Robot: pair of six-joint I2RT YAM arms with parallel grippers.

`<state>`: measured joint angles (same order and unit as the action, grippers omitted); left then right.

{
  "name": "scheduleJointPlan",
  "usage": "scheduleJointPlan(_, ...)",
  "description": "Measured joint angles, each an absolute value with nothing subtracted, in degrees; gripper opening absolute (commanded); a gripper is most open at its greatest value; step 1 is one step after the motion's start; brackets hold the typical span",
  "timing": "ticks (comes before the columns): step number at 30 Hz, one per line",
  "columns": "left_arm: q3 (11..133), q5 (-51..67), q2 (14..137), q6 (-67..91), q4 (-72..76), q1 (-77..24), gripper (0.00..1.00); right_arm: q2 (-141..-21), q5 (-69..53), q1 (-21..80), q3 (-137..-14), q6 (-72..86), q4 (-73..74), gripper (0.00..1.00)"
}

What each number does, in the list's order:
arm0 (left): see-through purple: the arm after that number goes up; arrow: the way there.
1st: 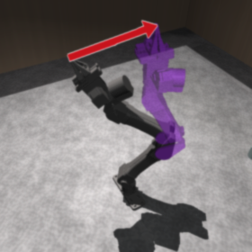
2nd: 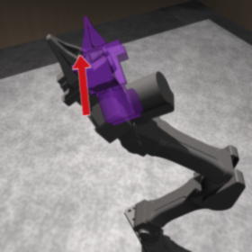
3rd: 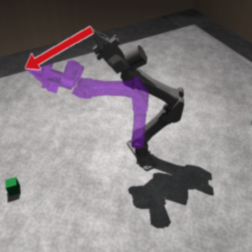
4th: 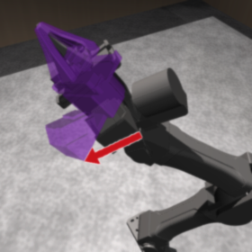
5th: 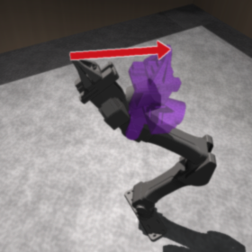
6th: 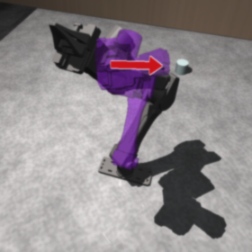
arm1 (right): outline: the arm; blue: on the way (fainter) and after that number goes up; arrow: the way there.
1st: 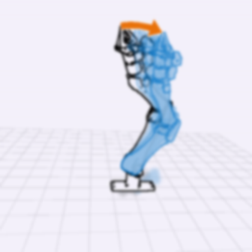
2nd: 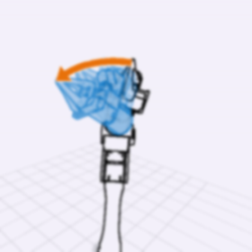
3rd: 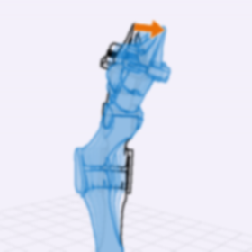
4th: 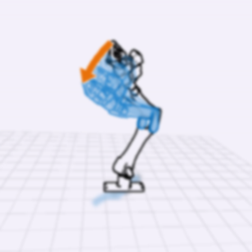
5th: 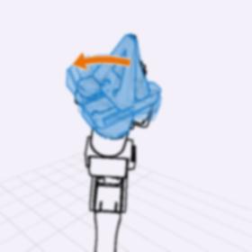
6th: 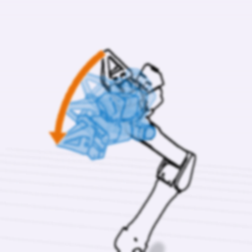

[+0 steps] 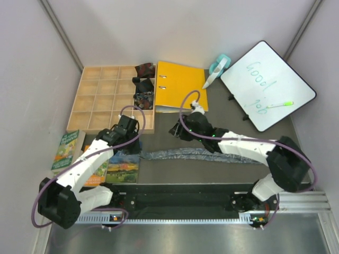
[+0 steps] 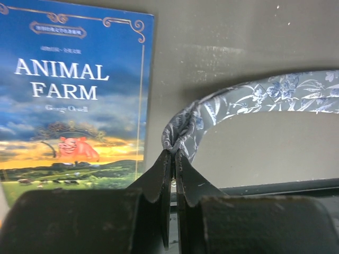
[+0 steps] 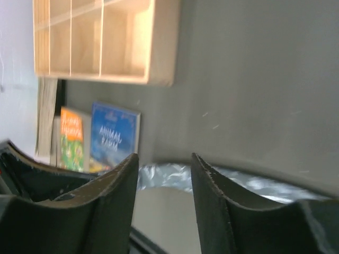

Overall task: Roll the ties
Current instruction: Flatten out the tie at the center of the board, then roll the tie at the center of the board.

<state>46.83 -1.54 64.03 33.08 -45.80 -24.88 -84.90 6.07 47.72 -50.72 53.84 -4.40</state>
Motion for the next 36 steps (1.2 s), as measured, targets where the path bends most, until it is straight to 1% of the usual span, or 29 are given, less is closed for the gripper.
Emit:
scheduleJointPlan(2,47.3,-2.3,64.1,32.8,-46.3,-24.9,0.0,-88.4,4.2,50.0,-52.6,54.6,-4.7,0.33)
scheduleJointPlan(3,47.7,-2.8,64.4,32.7,-46.7,-24.9,0.0,-90.1,3.0,50.9,-53.6,55.2,-4.7,0.28)
scheduleJointPlan(5,48.3,-3.9,65.3,32.4,-47.1,-24.8,0.0,-93.4,0.5,52.2,-55.7,55.8,-4.8,0.24)
scheduleJointPlan(6,48.7,-4.5,66.0,32.2,-47.3,-24.8,0.0,-94.9,-0.5,52.6,-56.6,56.2,-5.0,0.18)
scheduleJointPlan(12,50.0,-7.5,68.5,31.2,-47.7,-24.6,0.0,-99.7,-5.1,54.3,-57.9,58.1,-7.8,0.02)
scheduleJointPlan(15,50.3,-8.0,69.6,31.0,-47.7,-24.4,0.0,-101.7,-6.9,55.2,-58.3,58.8,-8.8,0.0)
scheduleJointPlan(27,53.4,-7.2,73.3,30.2,-47.7,-24.4,0.0,-110.0,-9.4,56.4,-62.8,59.7,-11.9,0.0)
scheduleJointPlan(36,56.4,-4.0,75.4,30.3,-47.8,-24.4,0.0,-112.6,-9.6,56.4,-62.8,59.8,-13.5,0.0)
